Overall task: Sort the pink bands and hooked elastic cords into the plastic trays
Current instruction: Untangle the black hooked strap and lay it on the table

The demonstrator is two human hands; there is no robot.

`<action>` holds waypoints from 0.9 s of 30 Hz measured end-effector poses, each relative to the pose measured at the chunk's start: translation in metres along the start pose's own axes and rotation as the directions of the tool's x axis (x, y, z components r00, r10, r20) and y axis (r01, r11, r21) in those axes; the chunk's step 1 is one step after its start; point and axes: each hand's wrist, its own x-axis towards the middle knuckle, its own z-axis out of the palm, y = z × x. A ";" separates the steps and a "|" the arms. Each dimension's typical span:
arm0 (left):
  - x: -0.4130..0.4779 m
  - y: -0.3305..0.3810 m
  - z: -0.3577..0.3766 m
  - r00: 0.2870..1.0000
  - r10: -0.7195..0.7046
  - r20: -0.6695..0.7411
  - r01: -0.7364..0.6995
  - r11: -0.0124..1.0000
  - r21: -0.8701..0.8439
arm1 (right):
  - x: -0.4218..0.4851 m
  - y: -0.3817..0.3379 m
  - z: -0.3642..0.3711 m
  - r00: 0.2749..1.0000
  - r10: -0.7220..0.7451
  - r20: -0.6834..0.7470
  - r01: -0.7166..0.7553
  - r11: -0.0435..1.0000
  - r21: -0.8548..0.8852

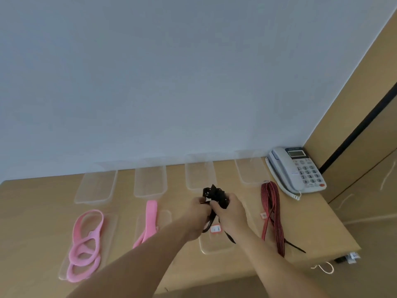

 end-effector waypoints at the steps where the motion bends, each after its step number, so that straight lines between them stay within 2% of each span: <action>1: 0.001 -0.004 0.003 0.999 -0.019 -0.036 0.017 0.999 -0.044 | 0.001 0.002 0.003 1.000 -0.013 -0.009 0.013 0.999 -0.041; 3: 0.002 -0.008 0.005 0.994 -0.035 -0.103 0.033 0.999 -0.012 | 0.004 0.009 0.009 1.000 -0.028 -0.005 0.028 0.994 -0.101; 6: 0.003 -0.012 -0.004 0.996 -0.024 -0.090 0.041 0.980 0.196 | 0.009 0.024 0.012 0.999 -0.036 0.033 0.042 0.978 -0.203; 9: 0.006 -0.016 -0.013 0.997 0.013 -0.075 0.021 0.901 0.433 | 0.014 0.037 0.013 0.985 0.068 0.158 -0.043 0.987 -0.154; 11: 0.009 -0.019 -0.018 0.992 0.074 -0.099 0.003 0.788 0.615 | 0.018 0.046 0.014 0.969 0.089 0.229 -0.031 0.969 -0.246; 12: 0.011 -0.020 -0.020 0.990 0.109 -0.087 -0.014 0.699 0.715 | 0.019 0.049 0.015 0.971 0.082 0.225 -0.013 0.956 -0.292; 15: 0.013 -0.024 -0.021 0.990 0.143 0.017 -0.074 0.407 0.910 | 0.020 0.050 0.017 0.992 0.023 0.123 0.030 0.909 -0.416; 16: 0.012 -0.025 -0.020 0.991 0.130 0.036 -0.081 0.355 0.931 | 0.019 0.049 0.017 0.994 0.010 0.107 0.044 0.872 -0.488; 18: 0.011 -0.029 -0.021 0.995 0.094 0.045 -0.074 0.324 0.943 | 0.017 0.047 0.018 0.994 -0.004 0.112 0.077 0.756 -0.650; 21: 0.006 -0.029 -0.027 0.996 0.066 0.055 -0.073 0.311 0.948 | 0.017 0.045 0.016 0.987 0.030 0.156 0.100 0.649 -0.754; 24: -0.005 -0.026 -0.038 0.996 0.085 0.033 -0.061 0.347 0.936 | 0.019 0.041 0.011 0.985 0.101 0.143 0.047 0.636 -0.770; 27: -0.021 -0.023 -0.055 0.993 0.117 -0.006 -0.040 0.385 0.922 | 0.011 0.029 0.005 0.994 0.101 0.044 -0.031 0.642 -0.766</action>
